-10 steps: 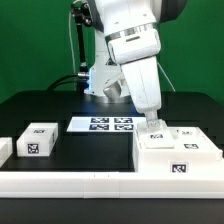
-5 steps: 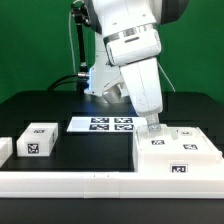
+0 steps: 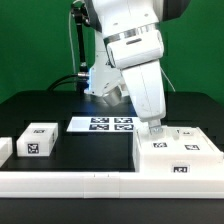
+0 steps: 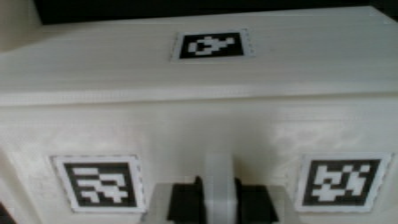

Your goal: Assemble cabinet

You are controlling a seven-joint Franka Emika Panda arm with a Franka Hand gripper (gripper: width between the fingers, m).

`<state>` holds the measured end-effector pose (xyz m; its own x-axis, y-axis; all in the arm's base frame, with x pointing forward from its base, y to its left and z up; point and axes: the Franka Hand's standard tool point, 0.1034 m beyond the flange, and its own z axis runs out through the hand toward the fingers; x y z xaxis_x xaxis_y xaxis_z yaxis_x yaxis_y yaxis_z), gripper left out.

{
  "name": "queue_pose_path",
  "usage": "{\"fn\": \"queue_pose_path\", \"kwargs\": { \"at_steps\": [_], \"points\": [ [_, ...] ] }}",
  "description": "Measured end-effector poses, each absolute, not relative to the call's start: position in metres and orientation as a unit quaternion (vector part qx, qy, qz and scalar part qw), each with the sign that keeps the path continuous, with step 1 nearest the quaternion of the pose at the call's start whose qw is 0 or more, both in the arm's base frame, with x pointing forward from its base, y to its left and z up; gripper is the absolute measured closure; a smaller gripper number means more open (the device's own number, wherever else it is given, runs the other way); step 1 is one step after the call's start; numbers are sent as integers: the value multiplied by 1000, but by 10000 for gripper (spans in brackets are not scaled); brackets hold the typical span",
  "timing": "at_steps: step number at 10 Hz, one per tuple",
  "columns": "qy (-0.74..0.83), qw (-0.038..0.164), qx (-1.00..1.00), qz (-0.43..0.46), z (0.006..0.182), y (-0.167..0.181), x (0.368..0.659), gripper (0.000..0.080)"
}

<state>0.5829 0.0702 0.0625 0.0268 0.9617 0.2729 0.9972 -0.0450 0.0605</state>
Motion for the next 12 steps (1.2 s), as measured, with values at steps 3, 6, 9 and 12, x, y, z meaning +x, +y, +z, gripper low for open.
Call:
{"fn": "queue_pose_path", "kwargs": {
  "at_steps": [3, 6, 9, 12],
  "points": [
    [-686, 75, -714, -117, 64, 69, 582, 665],
    [-686, 53, -718, -104, 99, 63, 579, 304],
    [-681, 37, -725, -99, 108, 60, 561, 182],
    [-680, 39, -726, -99, 106, 59, 561, 151]
  ]
}}
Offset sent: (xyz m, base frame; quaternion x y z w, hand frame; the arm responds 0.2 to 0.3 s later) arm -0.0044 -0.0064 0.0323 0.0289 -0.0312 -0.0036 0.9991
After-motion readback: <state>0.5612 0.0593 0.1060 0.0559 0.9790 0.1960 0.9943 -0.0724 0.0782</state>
